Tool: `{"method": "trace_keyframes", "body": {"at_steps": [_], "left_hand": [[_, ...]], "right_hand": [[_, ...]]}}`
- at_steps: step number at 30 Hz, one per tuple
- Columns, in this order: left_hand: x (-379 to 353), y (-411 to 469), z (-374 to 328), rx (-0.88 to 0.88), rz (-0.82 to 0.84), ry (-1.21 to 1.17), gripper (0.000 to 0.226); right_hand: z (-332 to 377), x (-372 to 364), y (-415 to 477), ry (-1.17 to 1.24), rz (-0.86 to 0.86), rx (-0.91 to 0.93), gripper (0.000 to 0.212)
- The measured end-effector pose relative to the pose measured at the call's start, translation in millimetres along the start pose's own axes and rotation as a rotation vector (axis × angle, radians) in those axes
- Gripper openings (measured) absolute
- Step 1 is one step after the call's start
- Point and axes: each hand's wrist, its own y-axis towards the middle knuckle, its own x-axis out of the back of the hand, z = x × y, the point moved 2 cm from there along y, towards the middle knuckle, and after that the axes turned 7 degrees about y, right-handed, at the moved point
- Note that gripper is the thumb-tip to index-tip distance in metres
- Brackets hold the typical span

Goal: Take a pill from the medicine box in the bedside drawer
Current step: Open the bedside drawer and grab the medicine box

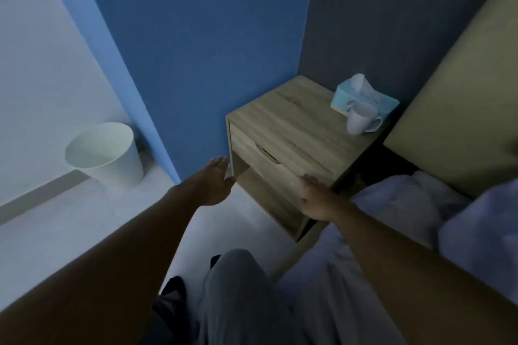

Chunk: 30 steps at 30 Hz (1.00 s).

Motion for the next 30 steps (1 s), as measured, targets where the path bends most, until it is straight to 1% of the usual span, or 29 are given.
{"method": "trace_keyframes", "body": {"at_steps": [5,10,13,16,19,22,26,30], "left_hand": [[-24,55,11,0.047,0.079,-0.057,0.072],[-60,112,12,0.084,0.144,-0.232,0.074],[-80,146,7,0.110,0.180,-0.360,0.072],[-96,176,0,0.157,0.147,-0.507,0.074],[-114,196,-11,0.222,0.096,-0.639,0.082],[-124,211,-26,0.276,0.001,-0.768,0.087],[-129,227,-39,0.257,-0.108,-0.897,0.087],[-130,228,-47,0.261,-0.127,-0.991,0.089]], "right_hand": [[-12,-10,59,-0.077,-0.104,-0.012,0.076],[-30,-13,110,-0.099,-0.265,-0.013,0.075],[-39,-18,117,-0.180,-0.391,0.048,0.075],[-43,-25,119,-0.241,-0.496,0.057,0.068],[-44,-27,122,-0.275,-0.509,0.043,0.067],[-45,-26,122,-0.285,-0.527,0.045,0.068],[-45,-26,124,-0.288,-0.543,0.038,0.069],[-46,-27,124,-0.298,-0.549,0.037,0.068]]}}
